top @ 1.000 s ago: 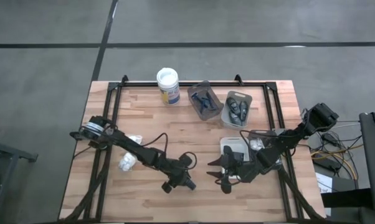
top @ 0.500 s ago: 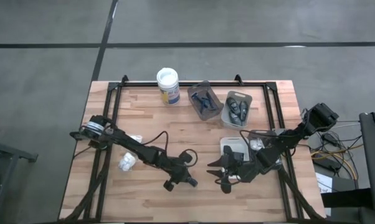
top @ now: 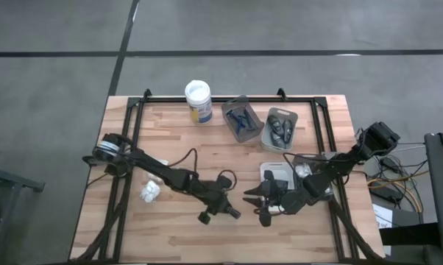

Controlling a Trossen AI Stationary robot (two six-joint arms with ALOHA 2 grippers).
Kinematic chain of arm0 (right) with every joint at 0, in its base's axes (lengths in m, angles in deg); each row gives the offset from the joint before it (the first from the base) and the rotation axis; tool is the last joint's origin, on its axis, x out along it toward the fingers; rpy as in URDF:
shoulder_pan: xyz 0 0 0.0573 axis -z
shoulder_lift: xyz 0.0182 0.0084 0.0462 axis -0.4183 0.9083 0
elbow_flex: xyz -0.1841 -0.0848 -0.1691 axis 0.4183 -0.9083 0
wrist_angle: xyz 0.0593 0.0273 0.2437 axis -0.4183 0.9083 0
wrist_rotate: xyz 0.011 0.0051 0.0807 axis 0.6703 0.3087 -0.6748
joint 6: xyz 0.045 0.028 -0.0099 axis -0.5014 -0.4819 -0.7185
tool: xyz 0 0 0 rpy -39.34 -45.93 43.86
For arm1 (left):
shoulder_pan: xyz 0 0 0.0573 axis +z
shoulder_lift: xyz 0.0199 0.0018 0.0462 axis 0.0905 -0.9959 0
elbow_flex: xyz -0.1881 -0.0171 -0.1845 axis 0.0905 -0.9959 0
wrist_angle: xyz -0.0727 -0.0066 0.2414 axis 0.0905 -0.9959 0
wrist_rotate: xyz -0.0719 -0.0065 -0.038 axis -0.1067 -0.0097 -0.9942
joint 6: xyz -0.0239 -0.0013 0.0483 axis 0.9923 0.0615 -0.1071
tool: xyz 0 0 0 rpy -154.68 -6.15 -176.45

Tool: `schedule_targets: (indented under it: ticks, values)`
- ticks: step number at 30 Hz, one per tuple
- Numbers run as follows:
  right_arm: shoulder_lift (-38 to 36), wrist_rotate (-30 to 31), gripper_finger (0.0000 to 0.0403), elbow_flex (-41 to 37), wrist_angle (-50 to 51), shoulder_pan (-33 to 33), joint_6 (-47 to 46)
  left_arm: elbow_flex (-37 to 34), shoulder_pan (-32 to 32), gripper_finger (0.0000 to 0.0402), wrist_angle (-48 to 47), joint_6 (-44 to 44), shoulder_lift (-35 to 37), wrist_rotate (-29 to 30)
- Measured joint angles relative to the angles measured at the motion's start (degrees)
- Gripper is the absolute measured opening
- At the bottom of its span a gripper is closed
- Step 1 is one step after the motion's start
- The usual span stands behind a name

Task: Pick & Place Travel size toiletries
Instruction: Put the blue shaving cream into the white bin

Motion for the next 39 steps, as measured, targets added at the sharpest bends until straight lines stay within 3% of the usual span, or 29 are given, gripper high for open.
schedule_targets:
  ticks: [4, 11, 19, 24, 31, 35, 39]
  values:
    - [-0.29, -0.92, 0.0135, -0.02, 3.53, 0.02, -0.04, -1.71, 2.01, 0.0128, -0.30, 0.06, 4.89, -5.96]
    - [-0.97, -0.96, 0.0178, -0.13, 5.44, 0.57, 4.86, -7.83, 5.16, 0.0128, 2.12, -2.38, 13.46, -6.21]
    - [-1.15, -1.43, 0.0208, -0.76, 5.94, 4.87, 7.98, -16.88, 10.25, 0.0128, 17.52, -4.88, 21.63, -7.70]
    - [-1.15, -8.52, 0.0220, -1.01, 3.56, 9.02, 11.24, -23.13, 11.53, 0.0128, 33.79, -3.39, 25.48, -10.15]
    - [-1.11, -24.31, 0.0235, -1.03, -10.51, 15.08, 21.84, -28.32, 11.53, 0.0128, 53.54, 1.02, 26.40, -12.99]
    - [-1.11, -30.78, 0.0241, -1.03, -17.98, 18.40, 24.70, -28.02, 11.31, 0.0128, 56.04, 3.13, 26.22, -16.39]
    - [-1.11, -32.59, 0.0247, -1.03, -22.37, 20.62, 25.58, -25.86, 10.48, 0.0128, 56.14, 3.10, 25.76, -17.98]
